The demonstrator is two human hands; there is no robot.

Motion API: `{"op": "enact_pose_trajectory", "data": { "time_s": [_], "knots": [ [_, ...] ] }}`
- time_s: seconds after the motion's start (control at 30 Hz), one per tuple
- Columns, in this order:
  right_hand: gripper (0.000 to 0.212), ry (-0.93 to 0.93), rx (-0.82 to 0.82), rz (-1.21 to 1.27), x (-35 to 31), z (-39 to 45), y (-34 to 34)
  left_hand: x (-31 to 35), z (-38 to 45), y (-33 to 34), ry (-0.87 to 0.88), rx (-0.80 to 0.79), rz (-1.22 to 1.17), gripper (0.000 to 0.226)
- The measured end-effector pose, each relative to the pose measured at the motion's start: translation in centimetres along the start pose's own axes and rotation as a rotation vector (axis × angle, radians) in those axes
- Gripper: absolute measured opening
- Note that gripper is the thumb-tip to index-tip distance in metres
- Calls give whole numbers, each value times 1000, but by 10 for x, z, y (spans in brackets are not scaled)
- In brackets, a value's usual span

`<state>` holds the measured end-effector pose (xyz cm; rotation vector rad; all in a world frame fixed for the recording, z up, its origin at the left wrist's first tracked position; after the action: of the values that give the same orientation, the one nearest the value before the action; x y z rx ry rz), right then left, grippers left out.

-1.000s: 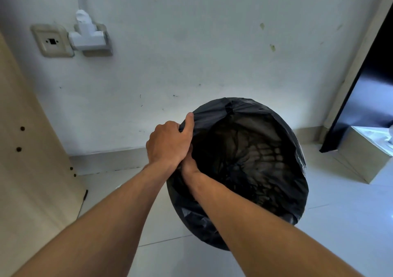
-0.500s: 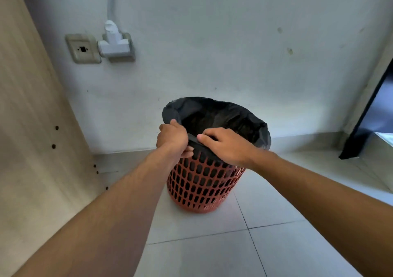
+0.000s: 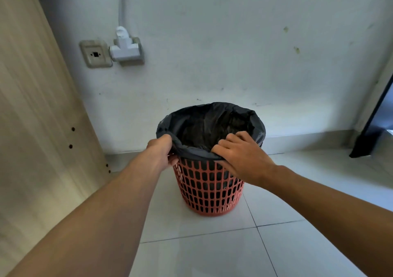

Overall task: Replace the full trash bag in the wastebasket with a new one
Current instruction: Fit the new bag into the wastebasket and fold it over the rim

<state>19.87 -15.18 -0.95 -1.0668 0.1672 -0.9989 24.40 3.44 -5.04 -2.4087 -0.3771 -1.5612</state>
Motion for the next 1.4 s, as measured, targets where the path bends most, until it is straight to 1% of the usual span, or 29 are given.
{"op": "enact_pose_trajectory", "data": {
  "time_s": [0.07,0.13,0.2,0.3,0.37,0.4,0.43,0.47,0.53,0.57,0.6,0.67,0.73,0.8,0.87,0.97,1.07,1.13,1.2,1.27,1.33,1.4],
  "knots": [
    [24,43,62,-104,9,-5,-1,2,2,4,-24,-15,-96,27],
    [27,149,73,-155,23,-13,-1,4,0,12,-41,-55,-164,28],
    [38,348,60,-135,43,-25,2,2,-5,19,-60,-84,-183,30],
    [67,776,-33,18,74,-55,7,-4,-16,33,-114,-148,-222,30],
    [82,1096,-122,243,84,-80,16,-4,-22,40,-135,-181,-225,25],
    [82,1243,-150,416,82,-93,26,-5,-24,44,-145,-194,-221,19],
    [73,1364,-162,615,76,-102,35,-6,-28,49,-160,-204,-217,13],
    [60,1442,-132,813,67,-105,43,-7,-31,55,-175,-215,-215,7],
    [30,1549,58,1092,54,-100,48,-11,-38,65,-212,-254,-223,7],
    [31,1598,172,1187,51,-98,46,-14,-41,70,-231,-280,-227,7],
    [36,1654,278,1267,48,-96,46,-17,-42,74,-249,-305,-220,6],
    [37,1717,437,1407,44,-95,42,-24,-45,77,-277,-351,-149,11],
    [34,1708,475,1476,41,-95,41,-27,-48,75,-273,-364,-66,19],
    [31,1667,444,1508,41,-92,40,-27,-46,68,-237,-297,-44,29],
    [33,1636,386,1579,35,-82,37,-29,-43,56,-216,-187,-95,42],
    [34,1653,312,1720,21,-70,32,-26,-42,50,-172,-147,-220,39],
    [43,1666,285,1715,21,-71,32,-16,-38,41,-131,-88,-347,34],
    [45,1680,293,1688,29,-77,34,-13,-39,38,-132,-119,-374,32],
    [45,1699,302,1681,37,-84,34,-18,-42,39,-169,-177,-361,29],
    [44,1703,277,1693,36,-85,32,-23,-43,39,-207,-212,-356,28],
    [43,1709,234,1721,26,-82,32,-24,-43,39,-239,-247,-324,27],
    [39,1750,244,1717,22,-80,33,-26,-45,42,-273,-300,-260,24]
  ]
}}
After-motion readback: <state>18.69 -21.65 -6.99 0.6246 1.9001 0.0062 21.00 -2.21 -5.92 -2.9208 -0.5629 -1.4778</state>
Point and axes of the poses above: each hand's wrist, its own z-axis towards the middle knuckle, its own y-axis out of the palm, x = y × z, the point moved 9 cm from there along z, towards the middle knuckle, and after that the axes turned 2 degrees about -z, right-handed, at the moved point
